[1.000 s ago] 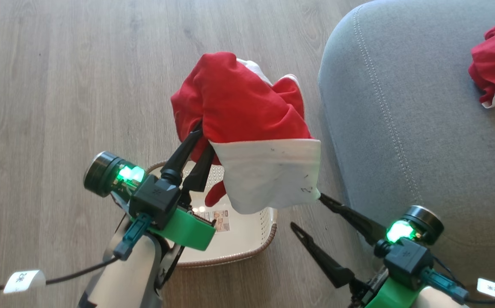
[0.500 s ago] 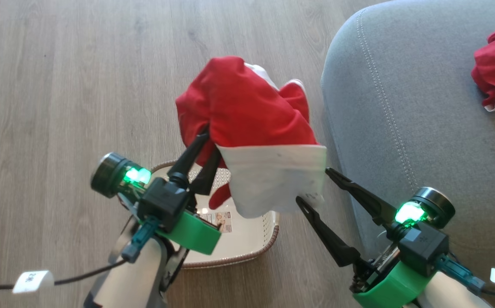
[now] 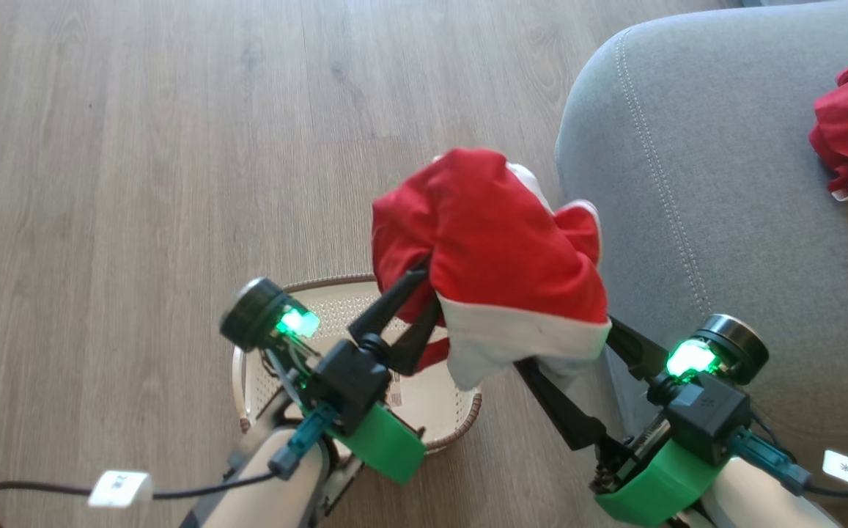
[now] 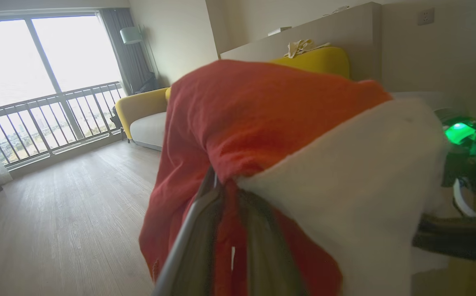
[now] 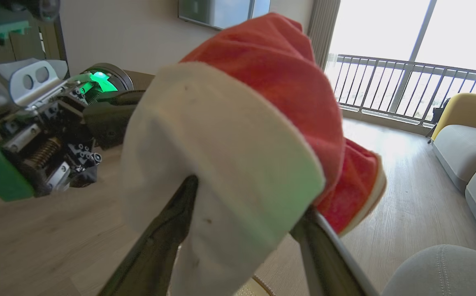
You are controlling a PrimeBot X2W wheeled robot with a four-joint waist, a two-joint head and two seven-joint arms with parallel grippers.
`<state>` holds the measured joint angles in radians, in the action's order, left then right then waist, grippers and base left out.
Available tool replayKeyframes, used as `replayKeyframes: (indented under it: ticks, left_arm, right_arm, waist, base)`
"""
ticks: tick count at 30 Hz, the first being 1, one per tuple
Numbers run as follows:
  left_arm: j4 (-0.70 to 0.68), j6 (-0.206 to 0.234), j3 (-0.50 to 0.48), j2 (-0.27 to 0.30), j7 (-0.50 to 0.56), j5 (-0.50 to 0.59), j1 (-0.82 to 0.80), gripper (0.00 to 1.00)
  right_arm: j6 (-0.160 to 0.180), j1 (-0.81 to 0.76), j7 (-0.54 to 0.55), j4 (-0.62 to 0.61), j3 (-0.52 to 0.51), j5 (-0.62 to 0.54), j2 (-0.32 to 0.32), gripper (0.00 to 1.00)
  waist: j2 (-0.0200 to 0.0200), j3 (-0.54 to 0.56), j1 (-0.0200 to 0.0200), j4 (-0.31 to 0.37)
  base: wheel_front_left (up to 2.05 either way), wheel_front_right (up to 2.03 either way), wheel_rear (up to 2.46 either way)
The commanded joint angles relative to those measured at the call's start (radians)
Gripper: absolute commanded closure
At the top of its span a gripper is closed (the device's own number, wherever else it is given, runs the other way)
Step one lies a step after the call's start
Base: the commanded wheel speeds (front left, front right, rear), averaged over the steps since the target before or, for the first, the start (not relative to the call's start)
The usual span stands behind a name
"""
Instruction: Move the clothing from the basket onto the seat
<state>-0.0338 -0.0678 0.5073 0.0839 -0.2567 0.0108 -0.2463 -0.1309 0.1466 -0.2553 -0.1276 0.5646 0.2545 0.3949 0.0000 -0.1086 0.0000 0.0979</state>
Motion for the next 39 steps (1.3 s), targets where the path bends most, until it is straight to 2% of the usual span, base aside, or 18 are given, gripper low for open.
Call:
replayKeyframes:
  ticks: [1, 12, 17, 18, 20, 22, 34, 35, 36, 37, 38, 39]
  left_arm:
    - [-0.030, -0.001, -0.014, 0.007, -0.005, 0.005, -0.044, 1.00]
    - [-0.009, -0.010, 0.055, 0.020, -0.005, -0.001, -0.035, 1.00]
    - [-0.008, 0.003, 0.072, 0.028, -0.005, 0.001, -0.033, 1.00]
    - [-0.008, 0.005, 0.075, 0.029, -0.005, 0.000, -0.033, 1.00]
    - [-0.008, 0.006, 0.079, 0.031, -0.005, -0.003, -0.035, 1.00]
    - [-0.006, 0.006, 0.084, 0.033, -0.005, -0.006, -0.036, 1.00]
    - [-0.018, 0.024, 0.084, 0.034, -0.005, -0.015, -0.038, 1.00]
    - [-0.019, 0.026, 0.082, 0.034, -0.005, -0.016, -0.039, 0.96]
    - [-0.020, 0.030, 0.079, 0.033, -0.005, -0.015, -0.040, 0.69]
    - [-0.022, 0.034, 0.077, 0.033, -0.005, -0.015, -0.041, 0.55]
    - [-0.023, 0.036, 0.075, 0.033, -0.005, -0.015, -0.041, 0.34]
    - [-0.024, 0.038, 0.073, 0.034, -0.005, -0.016, -0.042, 0.09]
  right_arm:
    - [0.000, 0.025, -0.006, -0.024, 0.015, -0.007, -0.004, 0.00]
    - [0.000, 0.039, -0.006, 0.013, 0.012, -0.032, -0.037, 0.00]
    - [0.000, 0.038, -0.006, 0.025, -0.011, -0.048, -0.064, 0.00]
    - [0.000, 0.036, -0.006, 0.030, -0.021, -0.051, -0.072, 0.07]
    - [0.000, 0.035, -0.006, 0.035, -0.026, -0.049, -0.082, 0.38]
    - [0.000, 0.035, -0.006, 0.040, -0.028, -0.053, -0.085, 1.00]
    - [0.000, 0.026, -0.006, 0.042, -0.066, -0.061, -0.098, 1.00]
    - [0.000, 0.025, -0.006, 0.039, -0.072, -0.062, -0.101, 1.00]
    - [0.000, 0.025, -0.006, 0.038, -0.078, -0.064, -0.103, 1.00]
    - [0.000, 0.024, -0.006, 0.036, -0.085, -0.066, -0.106, 1.00]
    - [0.000, 0.022, -0.006, 0.035, -0.093, -0.066, -0.110, 1.00]
    - [0.000, 0.021, -0.006, 0.034, -0.102, -0.067, -0.113, 1.00]
  waist:
    - [0.0000, 0.002, 0.0000, -0.001]
    - [0.0000, 0.016, 0.0000, -0.006]
    - [0.0000, 0.020, 0.0000, -0.006]
    - [0.0000, 0.020, 0.0000, -0.007]
    - [0.0000, 0.021, 0.0000, -0.009]
    - [0.0000, 0.023, 0.0000, -0.010]
    - [0.0000, 0.029, 0.0000, -0.016]
    - [0.0000, 0.028, 0.0000, -0.016]
    - [0.0000, 0.027, 0.0000, -0.017]
    - [0.0000, 0.026, 0.0000, -0.017]
    - [0.0000, 0.025, 0.0000, -0.018]
    - [0.0000, 0.025, 0.0000, -0.018]
  base:
    - [0.00, 0.00, 0.00]
    - [0.00, 0.00, 0.00]
    - [0.00, 0.00, 0.00]
    - [0.00, 0.00, 0.00]
    - [0.00, 0.00, 0.00]
    - [0.00, 0.00, 0.00]
    - [0.00, 0.00, 0.00]
    - [0.00, 0.00, 0.00]
    - [0.00, 0.00, 0.00]
    - [0.00, 0.00, 0.00]
    - [0.00, 0.00, 0.00]
    - [0.00, 0.00, 0.00]
